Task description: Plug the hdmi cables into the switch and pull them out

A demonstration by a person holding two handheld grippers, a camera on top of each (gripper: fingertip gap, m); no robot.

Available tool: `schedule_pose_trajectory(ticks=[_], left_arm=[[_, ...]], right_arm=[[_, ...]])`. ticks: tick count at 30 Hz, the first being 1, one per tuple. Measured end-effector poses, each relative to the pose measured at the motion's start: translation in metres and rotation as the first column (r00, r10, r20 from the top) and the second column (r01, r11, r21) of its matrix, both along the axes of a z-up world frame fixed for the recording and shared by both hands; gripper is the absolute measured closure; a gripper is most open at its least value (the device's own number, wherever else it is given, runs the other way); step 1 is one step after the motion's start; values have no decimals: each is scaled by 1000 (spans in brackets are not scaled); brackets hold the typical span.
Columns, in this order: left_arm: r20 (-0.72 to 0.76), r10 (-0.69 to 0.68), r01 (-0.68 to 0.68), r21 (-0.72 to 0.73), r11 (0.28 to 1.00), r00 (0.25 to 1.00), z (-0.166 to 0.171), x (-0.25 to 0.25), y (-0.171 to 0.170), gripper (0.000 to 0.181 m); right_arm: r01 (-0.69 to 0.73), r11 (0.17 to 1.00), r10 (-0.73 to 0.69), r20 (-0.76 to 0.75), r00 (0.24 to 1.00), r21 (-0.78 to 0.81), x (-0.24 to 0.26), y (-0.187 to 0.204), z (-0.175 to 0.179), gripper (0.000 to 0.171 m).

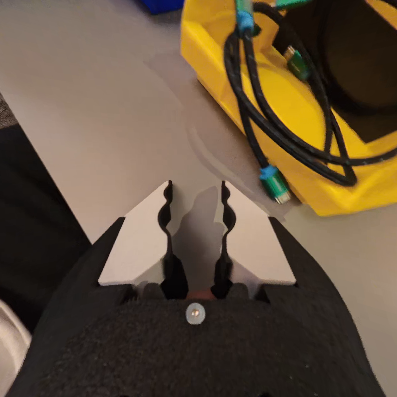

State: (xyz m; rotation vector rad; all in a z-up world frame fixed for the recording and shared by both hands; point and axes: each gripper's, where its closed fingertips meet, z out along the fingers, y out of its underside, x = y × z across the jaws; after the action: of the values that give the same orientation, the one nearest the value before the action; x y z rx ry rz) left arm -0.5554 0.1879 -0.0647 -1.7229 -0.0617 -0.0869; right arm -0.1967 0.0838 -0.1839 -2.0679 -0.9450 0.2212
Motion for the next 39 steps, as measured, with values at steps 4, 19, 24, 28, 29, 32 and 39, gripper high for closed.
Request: schedule_pose_trajectory(ticks=[4, 19, 24, 28, 29, 32, 39], left_arm=[[83, 58, -58, -3, 998, 995, -3, -48, 8, 150], [-100, -92, 54, -329, 943, 991, -72, -16, 41, 137], [-85, -83, 50, -337, 940, 993, -75, -19, 41, 140], [-5, -77, 71, -332, 940, 997, -74, -22, 40, 140], [16, -76, 77, -331, 940, 997, -74, -22, 40, 140], [65, -73, 90, -333, 939, 995, -74, -23, 40, 141], [100, -131, 156, -318, 935, 986, -72, -13, 40, 140]], right_arm=[[50, 988, -54, 28, 998, 145, -20, 19, 14, 126], [-135, 725, -336, 518, 786, 676, 10, 67, 47, 134], [-183, 704, -340, 552, 762, 687, 10, 69, 52, 144], [-212, 639, -344, 521, 781, 740, 8, 63, 80, 165], [-207, 647, -329, 514, 792, 734, 9, 65, 83, 166], [-290, 646, -287, 576, 766, 707, 11, 77, 93, 166], [-368, 887, 79, 694, 715, 278, 18, 98, 52, 164]])
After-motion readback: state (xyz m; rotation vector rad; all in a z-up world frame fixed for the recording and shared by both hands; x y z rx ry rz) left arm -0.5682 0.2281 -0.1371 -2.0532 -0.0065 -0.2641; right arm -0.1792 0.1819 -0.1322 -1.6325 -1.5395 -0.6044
